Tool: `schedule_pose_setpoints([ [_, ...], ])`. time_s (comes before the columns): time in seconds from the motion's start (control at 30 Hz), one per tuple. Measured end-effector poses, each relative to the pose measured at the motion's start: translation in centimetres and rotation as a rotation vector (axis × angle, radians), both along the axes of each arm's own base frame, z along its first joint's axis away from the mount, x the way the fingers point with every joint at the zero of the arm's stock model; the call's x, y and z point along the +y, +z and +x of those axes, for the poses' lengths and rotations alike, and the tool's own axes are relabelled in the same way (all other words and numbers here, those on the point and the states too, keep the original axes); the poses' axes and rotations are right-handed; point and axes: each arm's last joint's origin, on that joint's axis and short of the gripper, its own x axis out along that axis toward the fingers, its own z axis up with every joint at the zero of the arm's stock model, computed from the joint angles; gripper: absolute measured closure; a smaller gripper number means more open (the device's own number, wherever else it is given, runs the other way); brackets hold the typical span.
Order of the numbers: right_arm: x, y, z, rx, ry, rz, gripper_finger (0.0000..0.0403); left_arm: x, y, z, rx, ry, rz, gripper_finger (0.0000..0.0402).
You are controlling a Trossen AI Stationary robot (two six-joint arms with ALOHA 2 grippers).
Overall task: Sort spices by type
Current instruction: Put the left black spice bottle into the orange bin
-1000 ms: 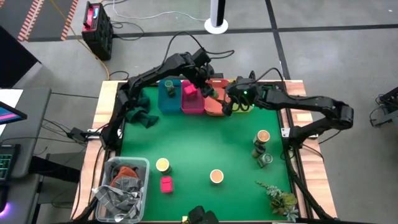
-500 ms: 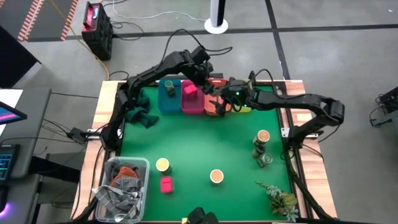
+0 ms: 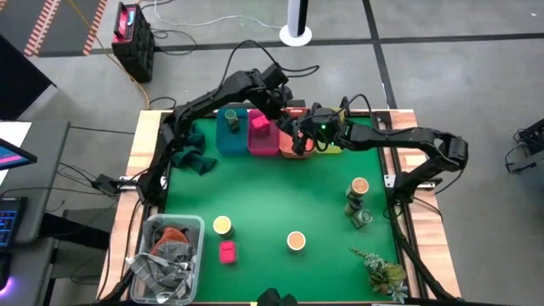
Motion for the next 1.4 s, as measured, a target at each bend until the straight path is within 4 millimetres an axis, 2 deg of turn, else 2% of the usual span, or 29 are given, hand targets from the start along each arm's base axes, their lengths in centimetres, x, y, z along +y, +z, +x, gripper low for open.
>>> schedule_pose_setpoints([
  [0.27,0.4,0.0,0.2,-0.004,0.011,0.005,0.0116,0.0,0.0,0.0,0.001,0.002,0.001,0.02],
  [0.57,0.6,-0.2,0.2,0.014,0.013,0.011,0.0204,0.0,0.0,0.1,-0.011,-0.015,0.008,0.0196],
  [0.7,0.9,-0.2,0.3,0.017,0.018,0.014,0.0222,0.2,0.1,0.1,-0.019,-0.047,0.044,0.0158],
  [0.87,0.9,-0.4,0.1,0.019,0.002,0.054,0.0216,1.5,0.1,-0.6,-0.025,-0.014,0.035,0.0091],
  [0.97,1.0,-0.3,-0.1,0.029,0.0,0.06,0.0215,2.4,0.4,-1.4,-0.037,0.011,0.022,0.0066],
  [1.23,1.0,1.3,-1.7,0.014,-0.02,0.071,0.0213,4.2,4.4,-5.4,-0.112,0.074,0.12,0.0057],
  [1.4,0.3,2.2,-3.3,-0.001,-0.079,0.111,0.0213,3.8,6.2,-6.7,-0.13,0.045,0.216,0.0056],
])
